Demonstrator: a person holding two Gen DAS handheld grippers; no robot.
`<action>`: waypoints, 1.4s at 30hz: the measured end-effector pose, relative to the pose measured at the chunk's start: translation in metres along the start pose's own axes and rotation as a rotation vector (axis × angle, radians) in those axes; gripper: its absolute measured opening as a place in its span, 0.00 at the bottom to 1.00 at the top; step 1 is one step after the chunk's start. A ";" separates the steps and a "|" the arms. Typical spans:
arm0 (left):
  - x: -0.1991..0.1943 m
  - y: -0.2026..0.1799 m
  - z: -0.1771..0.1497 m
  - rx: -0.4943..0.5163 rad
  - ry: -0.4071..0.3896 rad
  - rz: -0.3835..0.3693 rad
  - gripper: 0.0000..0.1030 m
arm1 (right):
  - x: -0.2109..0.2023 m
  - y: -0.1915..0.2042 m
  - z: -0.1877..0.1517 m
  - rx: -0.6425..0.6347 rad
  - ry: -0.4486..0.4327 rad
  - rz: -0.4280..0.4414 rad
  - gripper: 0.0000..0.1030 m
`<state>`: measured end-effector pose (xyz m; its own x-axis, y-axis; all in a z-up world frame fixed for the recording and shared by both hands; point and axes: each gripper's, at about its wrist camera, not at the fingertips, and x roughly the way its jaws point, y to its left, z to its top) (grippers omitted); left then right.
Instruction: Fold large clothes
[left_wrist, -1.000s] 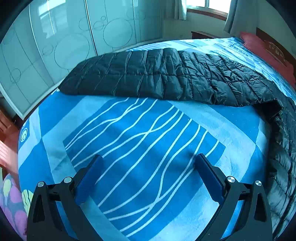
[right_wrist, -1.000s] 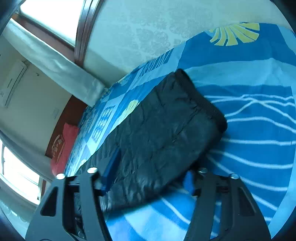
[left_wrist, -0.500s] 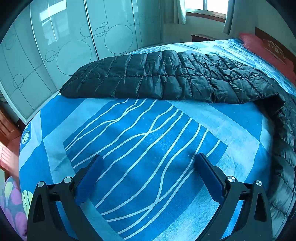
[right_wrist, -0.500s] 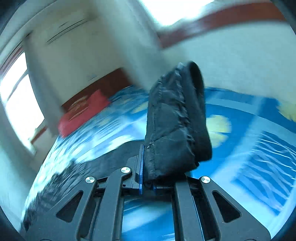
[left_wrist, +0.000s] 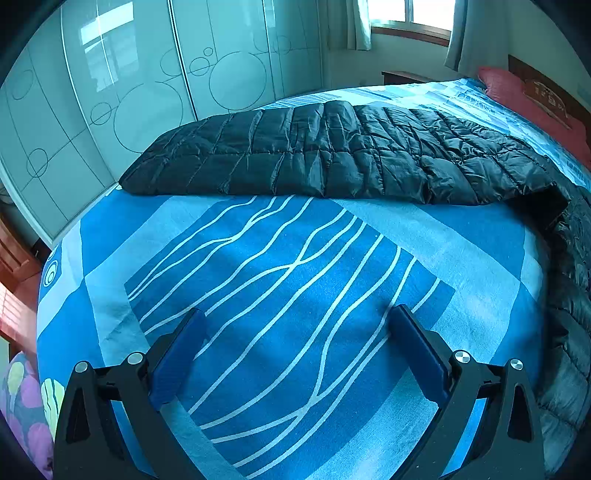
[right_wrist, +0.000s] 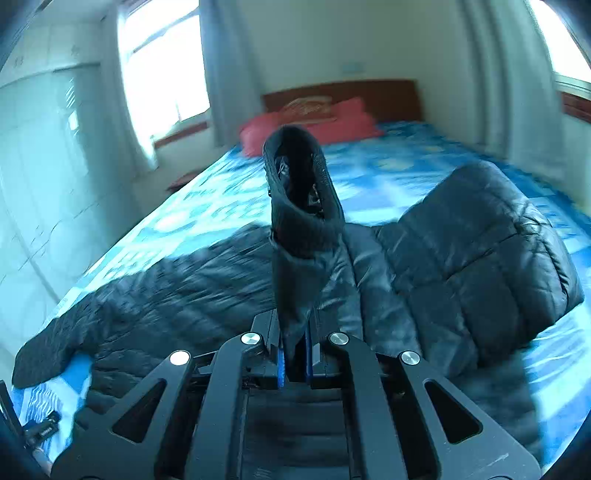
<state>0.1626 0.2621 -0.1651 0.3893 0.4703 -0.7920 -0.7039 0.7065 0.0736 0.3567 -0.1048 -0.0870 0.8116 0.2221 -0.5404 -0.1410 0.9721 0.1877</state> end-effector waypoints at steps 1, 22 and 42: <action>0.000 0.000 0.000 0.000 -0.001 0.000 0.96 | 0.007 0.010 -0.004 -0.013 0.013 0.011 0.06; -0.001 0.000 -0.001 -0.004 -0.006 -0.005 0.96 | -0.006 0.018 0.003 -0.110 0.115 0.189 0.57; -0.001 -0.005 -0.001 0.012 -0.012 0.020 0.96 | 0.016 -0.248 0.012 0.198 0.152 -0.135 0.06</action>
<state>0.1647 0.2579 -0.1658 0.3826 0.4909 -0.7827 -0.7047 0.7030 0.0964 0.4118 -0.3428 -0.1322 0.7188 0.1149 -0.6857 0.0881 0.9632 0.2538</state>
